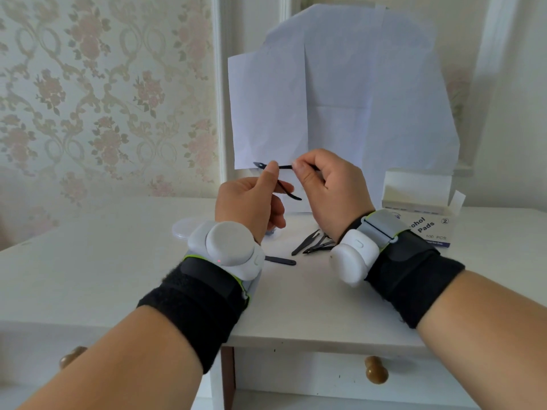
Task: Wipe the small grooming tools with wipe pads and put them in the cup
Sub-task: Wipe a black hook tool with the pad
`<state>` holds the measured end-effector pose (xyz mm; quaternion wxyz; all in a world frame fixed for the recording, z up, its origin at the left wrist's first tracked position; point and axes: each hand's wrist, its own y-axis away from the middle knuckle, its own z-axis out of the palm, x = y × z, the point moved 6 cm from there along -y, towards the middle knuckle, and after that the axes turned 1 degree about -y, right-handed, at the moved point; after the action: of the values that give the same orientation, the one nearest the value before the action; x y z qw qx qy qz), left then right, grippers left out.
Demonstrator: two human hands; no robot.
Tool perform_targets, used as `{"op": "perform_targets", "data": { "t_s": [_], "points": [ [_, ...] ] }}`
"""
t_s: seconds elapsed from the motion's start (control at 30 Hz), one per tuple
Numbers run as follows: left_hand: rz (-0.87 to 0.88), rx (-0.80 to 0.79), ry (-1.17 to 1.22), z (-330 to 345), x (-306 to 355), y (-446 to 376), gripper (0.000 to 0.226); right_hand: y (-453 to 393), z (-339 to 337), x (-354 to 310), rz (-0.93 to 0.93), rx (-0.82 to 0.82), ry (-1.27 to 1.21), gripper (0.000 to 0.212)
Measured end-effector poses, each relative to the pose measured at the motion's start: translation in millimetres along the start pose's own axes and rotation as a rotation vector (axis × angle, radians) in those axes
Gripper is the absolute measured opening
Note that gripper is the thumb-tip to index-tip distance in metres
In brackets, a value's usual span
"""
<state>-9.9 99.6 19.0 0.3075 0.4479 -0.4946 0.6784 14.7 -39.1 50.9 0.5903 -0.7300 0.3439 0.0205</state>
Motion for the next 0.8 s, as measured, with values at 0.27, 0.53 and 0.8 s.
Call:
{"op": "perform_targets", "data": {
  "t_s": [0.27,0.53,0.8],
  "points": [
    [0.222,0.513,-0.332,-51.0,13.0,-9.8,0.031,-4.3,-6.8,24.3,0.143,0.082,0.027,0.028],
    [0.034,0.03,-0.634,-22.4,-14.0,-21.3,0.016,-3.2,1.5,32.7,0.183,-0.014,0.117,0.038],
    [0.122,-0.041,-0.693,-15.5,-17.0,-17.2,0.021,-0.8,12.6,31.6,0.15,-0.114,0.175,0.044]
  ]
}}
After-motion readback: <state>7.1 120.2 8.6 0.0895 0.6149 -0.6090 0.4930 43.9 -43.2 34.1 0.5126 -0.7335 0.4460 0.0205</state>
